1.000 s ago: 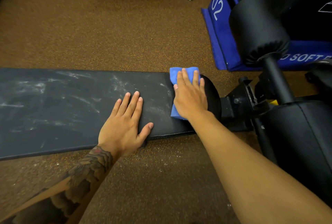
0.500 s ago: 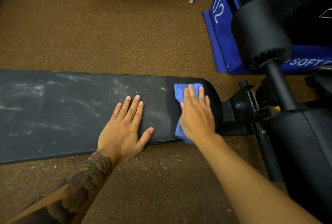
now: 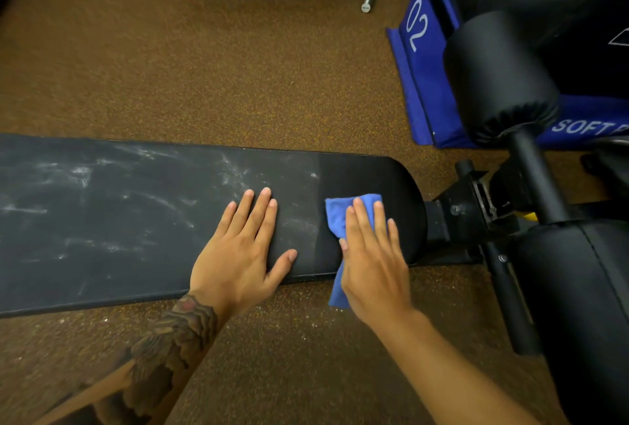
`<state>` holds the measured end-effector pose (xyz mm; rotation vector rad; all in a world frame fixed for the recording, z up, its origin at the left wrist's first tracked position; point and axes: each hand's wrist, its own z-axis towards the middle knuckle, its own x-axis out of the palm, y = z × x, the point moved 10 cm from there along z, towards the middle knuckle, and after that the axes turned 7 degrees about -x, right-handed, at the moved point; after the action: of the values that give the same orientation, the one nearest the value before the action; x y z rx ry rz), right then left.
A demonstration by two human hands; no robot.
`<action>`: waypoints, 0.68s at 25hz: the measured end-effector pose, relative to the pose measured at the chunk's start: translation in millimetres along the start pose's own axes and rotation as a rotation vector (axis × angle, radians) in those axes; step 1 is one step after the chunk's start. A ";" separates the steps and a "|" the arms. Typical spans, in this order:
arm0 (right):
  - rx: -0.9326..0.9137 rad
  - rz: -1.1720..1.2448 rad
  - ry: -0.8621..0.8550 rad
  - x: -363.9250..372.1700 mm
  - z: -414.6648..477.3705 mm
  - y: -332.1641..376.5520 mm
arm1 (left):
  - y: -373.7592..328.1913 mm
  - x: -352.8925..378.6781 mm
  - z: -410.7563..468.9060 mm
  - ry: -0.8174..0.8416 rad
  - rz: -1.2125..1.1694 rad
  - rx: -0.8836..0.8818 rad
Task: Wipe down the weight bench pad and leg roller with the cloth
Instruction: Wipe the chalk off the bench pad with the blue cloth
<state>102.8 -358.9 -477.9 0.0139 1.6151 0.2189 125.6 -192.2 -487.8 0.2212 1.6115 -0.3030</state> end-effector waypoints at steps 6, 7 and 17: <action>0.172 0.049 0.021 -4.3 117.0 -11.5 | 0.8 1.6 0.7 0.006 0.021 -0.004; 0.109 0.043 0.024 -4.5 124.0 2.6 | 0.5 2.1 0.7 0.009 0.020 -0.006; -0.009 0.002 0.009 -4.7 40.4 -2.5 | 0.0 1.6 0.9 0.010 0.002 0.007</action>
<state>143.4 -356.7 -475.2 0.0073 1.6235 0.2276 126.4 -192.6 -489.5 0.2303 1.6206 -0.3066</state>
